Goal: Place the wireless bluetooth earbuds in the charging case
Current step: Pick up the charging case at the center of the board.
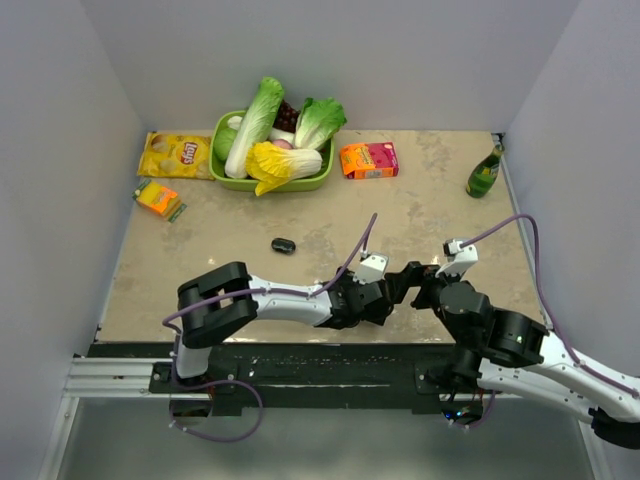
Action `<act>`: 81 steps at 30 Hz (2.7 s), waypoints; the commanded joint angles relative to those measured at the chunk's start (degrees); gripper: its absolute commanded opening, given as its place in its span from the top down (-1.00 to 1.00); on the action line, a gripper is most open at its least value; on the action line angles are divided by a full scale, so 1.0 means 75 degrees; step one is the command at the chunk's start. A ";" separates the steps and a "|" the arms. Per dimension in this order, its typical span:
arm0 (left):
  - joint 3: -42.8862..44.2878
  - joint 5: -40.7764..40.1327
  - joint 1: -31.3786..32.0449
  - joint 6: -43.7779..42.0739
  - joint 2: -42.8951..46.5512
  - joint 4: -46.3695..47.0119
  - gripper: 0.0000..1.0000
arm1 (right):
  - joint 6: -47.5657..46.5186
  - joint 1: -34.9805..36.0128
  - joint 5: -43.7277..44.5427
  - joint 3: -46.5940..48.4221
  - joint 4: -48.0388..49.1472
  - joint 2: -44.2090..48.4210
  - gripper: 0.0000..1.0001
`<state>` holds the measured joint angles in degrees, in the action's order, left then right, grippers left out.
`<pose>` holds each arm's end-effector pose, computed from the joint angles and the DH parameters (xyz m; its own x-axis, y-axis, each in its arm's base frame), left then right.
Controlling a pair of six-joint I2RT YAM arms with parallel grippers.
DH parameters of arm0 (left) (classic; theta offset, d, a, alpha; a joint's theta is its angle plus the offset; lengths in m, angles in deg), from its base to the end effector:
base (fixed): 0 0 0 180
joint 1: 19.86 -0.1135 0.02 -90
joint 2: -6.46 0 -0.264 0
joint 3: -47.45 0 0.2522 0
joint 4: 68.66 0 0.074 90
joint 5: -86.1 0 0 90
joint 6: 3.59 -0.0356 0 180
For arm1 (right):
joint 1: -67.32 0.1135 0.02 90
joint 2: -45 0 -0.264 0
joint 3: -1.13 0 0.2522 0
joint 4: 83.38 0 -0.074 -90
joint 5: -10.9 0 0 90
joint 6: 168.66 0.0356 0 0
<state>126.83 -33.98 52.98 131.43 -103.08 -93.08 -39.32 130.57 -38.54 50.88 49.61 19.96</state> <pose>0.1313 -0.3646 0.1502 -0.6942 0.1735 -0.6986 0.3538 0.9274 -0.1212 0.0672 0.0819 0.2923 -0.3905 0.2953 -0.8720 -0.2070 0.8948 0.3957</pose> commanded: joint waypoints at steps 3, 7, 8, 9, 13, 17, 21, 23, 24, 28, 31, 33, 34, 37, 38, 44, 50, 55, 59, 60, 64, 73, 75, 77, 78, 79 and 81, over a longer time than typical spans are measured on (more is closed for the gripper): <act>0.0262 -0.0196 0.0108 0.0385 -0.0313 -0.0583 -0.98 | -0.0029 0.0017 0.0112 0.0393 -0.0031 0.0268 -0.96; 0.0308 -0.0149 0.0202 0.0490 -0.0383 -0.0618 -0.96 | -0.0006 0.0028 0.0101 0.0358 -0.0019 0.0268 -0.96; 0.0343 -0.0172 0.0214 0.0490 -0.0418 -0.0688 -0.96 | 0.0006 0.0017 0.0100 0.0358 -0.0019 0.0268 -0.96; 0.0413 -0.0184 0.0249 0.0513 -0.0442 -0.0735 -0.96 | 0.0017 0.0017 0.0089 0.0358 -0.0019 0.0268 -0.96; 0.0566 -0.0301 0.0343 0.0630 -0.0547 -0.0981 -0.96 | 0.0064 0.0017 0.0077 0.0358 -0.0066 0.0268 -0.96; 0.0672 -0.0348 0.0401 0.0794 -0.0594 -0.1181 -0.97 | 0.0100 0.0017 0.0077 0.0334 -0.0078 0.0303 -0.96; 0.0823 -0.0324 0.0448 0.1005 -0.0676 -0.1298 -0.98 | 0.0111 0.0028 0.0077 0.0334 -0.0078 0.0303 -0.96; 0.0929 -0.0348 0.0460 0.1146 -0.0805 -0.1473 -0.99 | 0.0111 0.0017 0.0077 0.0334 -0.0078 0.0315 -0.96; 0.1034 -0.0348 0.0483 0.1181 -0.0863 -0.1520 -0.99 | 0.0111 0.0017 0.0077 0.0334 -0.0089 0.0326 -0.96; 0.1234 -0.0359 0.0530 0.1345 -0.1028 -0.1742 -0.99 | 0.0135 0.0017 0.0077 0.0299 -0.0124 0.0350 -0.96; 0.1468 -0.0418 0.0589 0.1474 -0.1179 -0.2011 -0.97 | 0.0135 0.0017 0.0077 0.0299 -0.0125 0.0385 -0.96; 0.1678 -0.0442 0.0612 0.1614 -0.1367 -0.2223 -0.95 | 0.0135 0.0017 0.0077 0.0299 -0.0125 0.0397 -0.96; 0.1714 -0.0442 0.0624 0.1662 -0.1414 -0.2363 -0.94 | 0.0135 0.0017 0.0077 0.0299 -0.0136 0.0397 -0.96; 0.1691 -0.0430 0.0624 0.1814 -0.1473 -0.2493 -0.91 | 0.0135 0.0017 0.0077 0.0276 -0.0148 0.0420 -0.96; 0.1680 -0.0465 0.0624 0.1861 -0.1462 -0.2517 -0.90 | 0.0135 0.0028 0.0077 0.0276 -0.0148 0.0432 -0.96; 0.1574 -0.0524 0.0624 0.1955 -0.1403 -0.2587 -0.88 | 0.0158 0.0017 0.0065 0.0229 -0.0125 0.0479 -0.96; 0.1492 -0.0453 0.0624 0.1943 -0.1403 -0.2552 -0.79 | 0.0158 0.0017 0.0065 0.0241 -0.0148 0.0514 -0.96; 0.1387 -0.0395 0.0624 0.1897 -0.1345 -0.2435 -0.60 | 0.0170 0.0005 0.0065 0.0241 -0.0148 0.0479 -0.96; 0.1281 -0.0266 0.0624 0.1710 -0.1309 -0.2213 -0.24 | 0.0170 0.0017 0.0065 0.0252 -0.0148 0.0467 -0.96; 0.1270 -0.0254 0.0624 0.1697 -0.1309 -0.2166 -0.17 | 0.0170 0.0017 0.0065 0.0264 -0.0136 0.0479 -0.96; 0.1106 -0.0289 0.0624 0.1639 -0.1192 -0.1966 0.19 | 0.0147 0.0017 0.0089 0.0323 -0.0113 0.0456 -0.96; -0.0659 -0.1250 0.0227 0.0972 0.0891 -0.0258 1.00 | -0.0614 0.0017 0.1423 0.1961 0.0578 -0.0082 -0.96; -0.1352 -0.1250 0.0074 0.0458 0.1898 0.0803 1.00 | -0.0871 0.0028 0.1576 0.2383 0.0683 -0.0235 -0.96; -0.2500 -0.1285 -0.0032 -0.0406 0.3077 0.1744 1.00 | -0.1364 0.0017 0.1460 0.2525 0.0930 -0.0493 -0.96; -0.2898 -0.1227 -0.0044 -0.0830 0.3491 0.2747 1.00 | -0.1447 0.0017 0.1402 0.2712 0.0907 -0.0598 -0.96; -0.3680 -0.1041 -0.0044 -0.1217 0.3913 0.3255 1.00 | -0.1587 0.0005 0.1285 0.2795 0.0779 -0.0750 -0.96; -0.4469 -0.0654 -0.0044 -0.2330 0.5225 0.4832 1.00 | -0.1670 0.0017 0.1202 0.2982 0.0638 -0.1149 -0.96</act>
<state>102.59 -41.15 52.28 129.35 -77.42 -82.30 -47.35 130.11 -30.69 70.14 54.42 15.21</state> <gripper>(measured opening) 0.726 0.981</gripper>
